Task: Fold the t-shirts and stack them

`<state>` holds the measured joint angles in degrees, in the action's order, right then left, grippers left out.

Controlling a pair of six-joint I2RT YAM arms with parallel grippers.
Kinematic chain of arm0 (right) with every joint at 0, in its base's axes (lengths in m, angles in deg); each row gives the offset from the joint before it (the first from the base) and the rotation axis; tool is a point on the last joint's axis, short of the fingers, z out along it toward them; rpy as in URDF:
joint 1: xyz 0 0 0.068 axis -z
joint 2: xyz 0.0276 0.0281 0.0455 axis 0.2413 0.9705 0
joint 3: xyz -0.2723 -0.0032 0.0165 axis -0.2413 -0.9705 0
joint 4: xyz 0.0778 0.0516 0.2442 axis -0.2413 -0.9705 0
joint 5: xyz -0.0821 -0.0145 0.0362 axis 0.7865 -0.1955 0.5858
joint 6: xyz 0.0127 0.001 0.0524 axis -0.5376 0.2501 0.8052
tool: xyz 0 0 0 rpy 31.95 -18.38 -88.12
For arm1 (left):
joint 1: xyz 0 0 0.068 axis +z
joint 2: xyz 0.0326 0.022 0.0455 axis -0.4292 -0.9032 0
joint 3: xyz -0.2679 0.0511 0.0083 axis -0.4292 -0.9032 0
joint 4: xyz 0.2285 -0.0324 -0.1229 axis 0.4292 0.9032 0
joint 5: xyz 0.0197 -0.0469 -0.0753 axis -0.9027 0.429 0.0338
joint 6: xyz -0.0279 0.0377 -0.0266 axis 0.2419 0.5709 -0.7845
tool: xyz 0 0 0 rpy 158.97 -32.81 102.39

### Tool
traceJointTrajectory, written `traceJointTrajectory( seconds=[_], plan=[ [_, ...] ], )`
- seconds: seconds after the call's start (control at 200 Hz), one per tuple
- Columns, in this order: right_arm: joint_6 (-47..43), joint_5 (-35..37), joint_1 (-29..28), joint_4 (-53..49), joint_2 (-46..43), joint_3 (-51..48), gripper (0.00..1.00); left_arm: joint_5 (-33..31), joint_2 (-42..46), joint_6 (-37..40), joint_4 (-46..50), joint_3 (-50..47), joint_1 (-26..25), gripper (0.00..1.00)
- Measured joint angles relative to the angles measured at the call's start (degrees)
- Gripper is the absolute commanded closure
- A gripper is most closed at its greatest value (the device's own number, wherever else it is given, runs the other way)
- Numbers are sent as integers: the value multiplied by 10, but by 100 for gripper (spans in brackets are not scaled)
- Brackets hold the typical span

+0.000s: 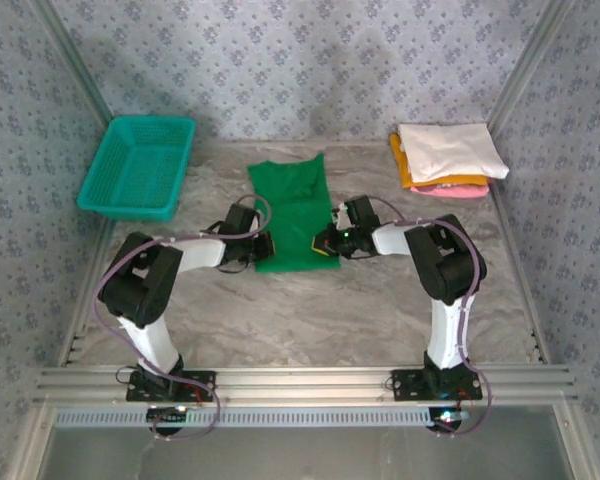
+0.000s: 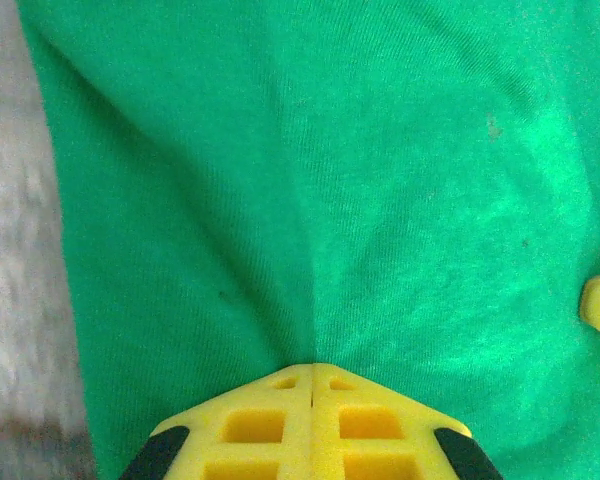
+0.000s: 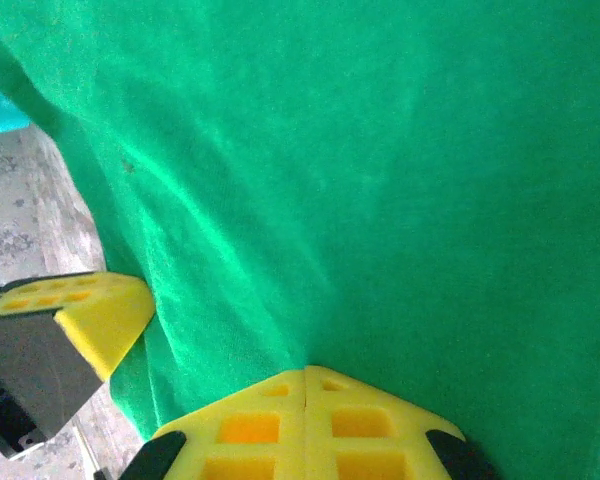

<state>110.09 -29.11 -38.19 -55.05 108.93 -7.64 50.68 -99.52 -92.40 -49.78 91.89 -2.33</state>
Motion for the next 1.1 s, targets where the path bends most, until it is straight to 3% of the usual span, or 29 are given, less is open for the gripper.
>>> traceJointTrajectory(
  seconds=[0.15,0.32,0.605,0.8,0.984,1.099],
  plan=[
    [0,9,-3,-55,-30,-3,95,-29,19,3,88,19,-10,87],
    [-3,12,-4,-111,-47,40,100,-52,31,11,157,82,-7,89],
    [-2,-18,-24,-87,-25,47,100,-36,30,1,91,58,-50,95],
    [4,-34,-29,-55,12,27,100,-17,-2,-16,33,17,-46,95],
    [3,-19,-31,-72,-1,27,100,-23,1,-8,59,30,-46,89],
    [-7,2,-30,-105,-49,19,97,-42,61,-4,102,23,-44,85]
  ],
)
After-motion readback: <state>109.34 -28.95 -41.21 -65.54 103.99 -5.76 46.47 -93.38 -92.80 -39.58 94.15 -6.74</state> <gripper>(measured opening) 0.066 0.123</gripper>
